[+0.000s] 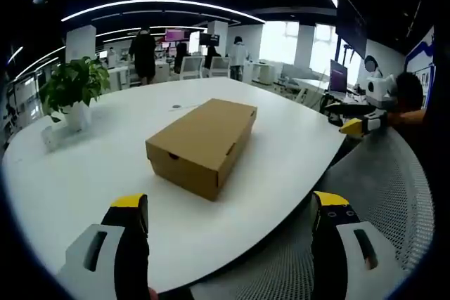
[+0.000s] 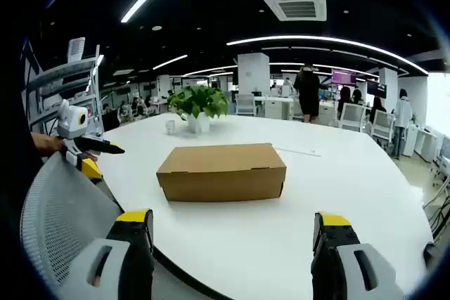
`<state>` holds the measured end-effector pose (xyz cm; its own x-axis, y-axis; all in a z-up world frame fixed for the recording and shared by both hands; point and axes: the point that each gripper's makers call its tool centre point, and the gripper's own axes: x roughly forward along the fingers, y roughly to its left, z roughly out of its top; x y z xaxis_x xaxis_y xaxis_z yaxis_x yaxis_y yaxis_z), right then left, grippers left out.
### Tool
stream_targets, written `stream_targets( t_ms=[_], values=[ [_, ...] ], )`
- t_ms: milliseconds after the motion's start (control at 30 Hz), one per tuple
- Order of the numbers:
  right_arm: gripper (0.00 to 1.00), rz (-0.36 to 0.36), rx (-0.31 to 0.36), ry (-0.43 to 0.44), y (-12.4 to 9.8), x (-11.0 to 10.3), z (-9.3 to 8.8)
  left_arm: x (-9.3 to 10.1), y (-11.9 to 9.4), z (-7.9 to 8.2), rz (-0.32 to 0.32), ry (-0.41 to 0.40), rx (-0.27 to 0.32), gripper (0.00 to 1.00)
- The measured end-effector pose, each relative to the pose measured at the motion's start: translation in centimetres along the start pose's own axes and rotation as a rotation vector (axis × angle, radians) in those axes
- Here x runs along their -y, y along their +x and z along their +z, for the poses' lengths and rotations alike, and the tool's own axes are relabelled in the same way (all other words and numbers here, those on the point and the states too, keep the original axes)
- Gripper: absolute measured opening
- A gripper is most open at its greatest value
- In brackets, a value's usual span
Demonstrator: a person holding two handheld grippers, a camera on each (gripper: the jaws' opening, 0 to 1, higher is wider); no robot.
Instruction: Operate the shoe box by opening the lid, removing the specified soft item, and placing it in the target area until the item is outside and the box remains undamaged.
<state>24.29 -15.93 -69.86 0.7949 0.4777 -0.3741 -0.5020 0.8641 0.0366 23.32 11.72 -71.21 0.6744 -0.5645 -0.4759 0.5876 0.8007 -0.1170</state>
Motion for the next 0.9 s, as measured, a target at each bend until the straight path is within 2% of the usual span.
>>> stream_targets(
  t_ms=[900],
  values=[
    [0.95, 0.003, -0.001, 0.001, -0.04, -0.05, 0.01, -0.03, -0.04, -0.08, 0.002, -0.004, -0.007, 1.0]
  ],
)
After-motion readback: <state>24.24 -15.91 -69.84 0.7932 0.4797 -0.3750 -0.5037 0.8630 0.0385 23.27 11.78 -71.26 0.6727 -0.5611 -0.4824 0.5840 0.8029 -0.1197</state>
